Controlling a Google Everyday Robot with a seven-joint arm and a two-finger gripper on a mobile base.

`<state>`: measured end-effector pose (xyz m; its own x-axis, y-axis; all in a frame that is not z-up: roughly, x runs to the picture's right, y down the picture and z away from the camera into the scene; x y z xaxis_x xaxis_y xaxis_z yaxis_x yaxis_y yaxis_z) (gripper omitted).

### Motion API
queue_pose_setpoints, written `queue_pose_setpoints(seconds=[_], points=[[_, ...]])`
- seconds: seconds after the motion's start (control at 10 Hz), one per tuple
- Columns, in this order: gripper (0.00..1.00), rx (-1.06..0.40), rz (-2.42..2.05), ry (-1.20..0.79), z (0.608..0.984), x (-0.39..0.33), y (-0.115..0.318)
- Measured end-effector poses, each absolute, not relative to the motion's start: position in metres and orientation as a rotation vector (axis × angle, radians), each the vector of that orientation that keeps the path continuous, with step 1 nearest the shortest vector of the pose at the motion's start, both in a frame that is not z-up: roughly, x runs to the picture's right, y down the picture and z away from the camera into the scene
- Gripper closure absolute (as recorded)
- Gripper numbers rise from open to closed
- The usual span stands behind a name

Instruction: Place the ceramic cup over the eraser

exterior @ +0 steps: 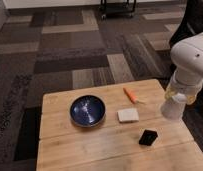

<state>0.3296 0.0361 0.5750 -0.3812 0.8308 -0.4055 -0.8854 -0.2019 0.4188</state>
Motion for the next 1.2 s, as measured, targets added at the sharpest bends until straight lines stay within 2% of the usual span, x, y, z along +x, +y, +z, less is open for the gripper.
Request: queue_pose_setpoints(seconds=[0.2,0.6,0.9,1.2], points=[[0.98,-0.115,1.824,0.715,0.575,0.326,0.038],[0.98,-0.228,1.731,0.535,0.553,0.253,0.032],[0.98,-0.302,1.632,0.47,0.532,0.213,0.054],[0.98,-0.285,1.563,0.492,0.526,0.213,0.081]])
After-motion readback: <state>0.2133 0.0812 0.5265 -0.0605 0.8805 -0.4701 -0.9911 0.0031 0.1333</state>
